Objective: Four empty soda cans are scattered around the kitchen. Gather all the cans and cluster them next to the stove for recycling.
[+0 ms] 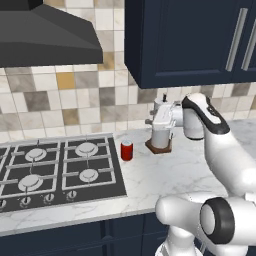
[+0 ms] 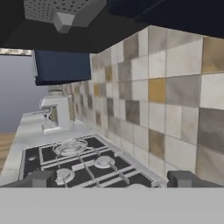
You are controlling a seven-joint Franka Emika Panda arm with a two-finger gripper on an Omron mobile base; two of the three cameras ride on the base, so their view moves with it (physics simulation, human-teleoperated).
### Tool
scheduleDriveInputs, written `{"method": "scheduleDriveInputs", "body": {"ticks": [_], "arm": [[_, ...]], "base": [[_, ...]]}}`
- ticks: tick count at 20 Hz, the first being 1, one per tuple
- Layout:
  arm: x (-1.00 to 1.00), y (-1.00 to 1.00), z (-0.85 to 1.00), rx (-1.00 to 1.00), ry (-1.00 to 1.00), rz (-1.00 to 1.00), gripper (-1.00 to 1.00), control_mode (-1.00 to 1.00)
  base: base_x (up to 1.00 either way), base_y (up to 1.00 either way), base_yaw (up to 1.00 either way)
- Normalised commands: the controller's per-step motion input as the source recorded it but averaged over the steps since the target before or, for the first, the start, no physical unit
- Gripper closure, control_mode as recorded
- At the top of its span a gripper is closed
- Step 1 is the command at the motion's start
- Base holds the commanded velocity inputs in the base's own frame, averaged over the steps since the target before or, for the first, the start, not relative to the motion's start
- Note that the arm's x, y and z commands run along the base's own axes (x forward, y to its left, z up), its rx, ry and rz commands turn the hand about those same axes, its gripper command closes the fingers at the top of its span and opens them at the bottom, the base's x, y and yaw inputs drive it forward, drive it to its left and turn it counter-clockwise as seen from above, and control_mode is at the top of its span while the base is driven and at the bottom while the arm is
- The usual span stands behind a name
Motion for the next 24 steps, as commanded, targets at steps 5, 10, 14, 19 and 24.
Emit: {"method": "scheduleDriveInputs", "body": {"ticks": [5, 10, 14, 19, 24], "arm": [[-0.41, -0.41, 0.24, -0.09, 0.0, 0.0, -1.0, -1.0], [-0.36, -0.34, 0.21, -0.07, 0.0, 0.0, -1.0, -1.0], [-0.16, -0.21, 0.17, -0.02, 0.0, 0.0, -1.0, -1.0], [-0.03, -0.01, 0.01, 0.0, 0.0, 0.0, -1.0, -1.0], [-0.05, -0.03, 0.0, 0.0, -0.04, 0.0, -1.0, -1.0]], "base": [[0.0, 0.0, 0.0], [0.0, 0.0, 0.0], [0.0, 0.0, 0.0], [0.0, 0.0, 0.0], [0.0, 0.0, 0.0]]}}
